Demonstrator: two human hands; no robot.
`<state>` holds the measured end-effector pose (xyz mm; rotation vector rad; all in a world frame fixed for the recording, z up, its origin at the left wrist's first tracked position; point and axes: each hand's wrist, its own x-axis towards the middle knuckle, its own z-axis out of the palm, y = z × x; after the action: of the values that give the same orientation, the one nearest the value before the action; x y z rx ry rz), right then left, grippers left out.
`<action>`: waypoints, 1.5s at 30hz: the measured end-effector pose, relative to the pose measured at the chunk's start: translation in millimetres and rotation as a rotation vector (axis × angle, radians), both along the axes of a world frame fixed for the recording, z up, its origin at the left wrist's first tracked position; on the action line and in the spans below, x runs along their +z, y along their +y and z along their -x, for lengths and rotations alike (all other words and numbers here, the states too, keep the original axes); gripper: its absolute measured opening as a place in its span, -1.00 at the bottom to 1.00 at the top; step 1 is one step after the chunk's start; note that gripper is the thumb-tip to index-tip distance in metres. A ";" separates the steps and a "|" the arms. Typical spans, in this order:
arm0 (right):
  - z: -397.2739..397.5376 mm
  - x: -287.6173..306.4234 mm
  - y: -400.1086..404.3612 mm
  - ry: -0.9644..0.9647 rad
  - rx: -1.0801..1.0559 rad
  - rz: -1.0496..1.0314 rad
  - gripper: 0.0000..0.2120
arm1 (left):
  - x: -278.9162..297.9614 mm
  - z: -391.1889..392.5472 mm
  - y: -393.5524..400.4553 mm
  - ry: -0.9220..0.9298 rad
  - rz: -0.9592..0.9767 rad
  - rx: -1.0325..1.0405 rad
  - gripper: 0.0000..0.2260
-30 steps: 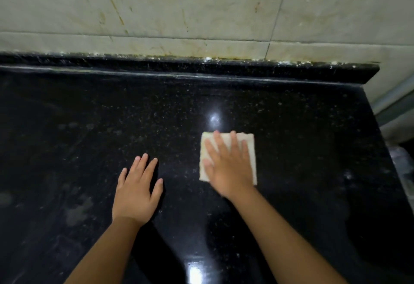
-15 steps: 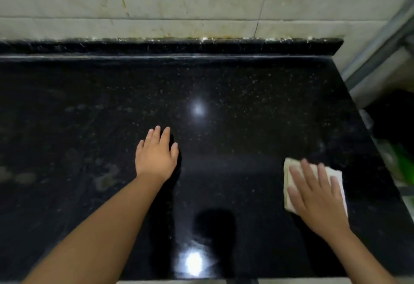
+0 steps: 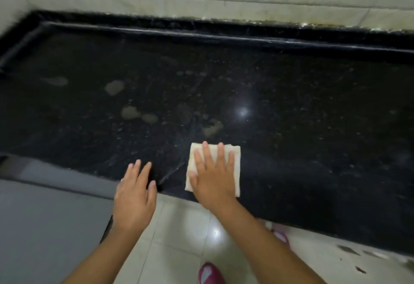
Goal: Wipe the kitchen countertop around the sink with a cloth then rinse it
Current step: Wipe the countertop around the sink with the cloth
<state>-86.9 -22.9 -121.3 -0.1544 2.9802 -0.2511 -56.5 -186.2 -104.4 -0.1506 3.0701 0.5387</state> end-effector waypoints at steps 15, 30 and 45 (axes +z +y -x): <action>-26.5 20.4 61.4 -0.196 -0.437 -0.205 -0.48 | -14.3 63.8 -64.6 -0.078 0.114 0.115 -0.56; -51.0 -23.4 19.3 0.035 0.080 -0.108 -0.50 | -22.2 64.3 -68.0 0.017 0.053 0.104 -0.60; 98.8 2.2 -36.4 -0.183 -0.161 -0.075 -0.44 | -28.1 65.1 -69.3 0.014 0.086 0.121 -0.56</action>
<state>-185.7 -59.3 -119.1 0.1110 2.8166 -0.1619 -121.6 -255.6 -132.5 -0.3371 3.1137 0.4133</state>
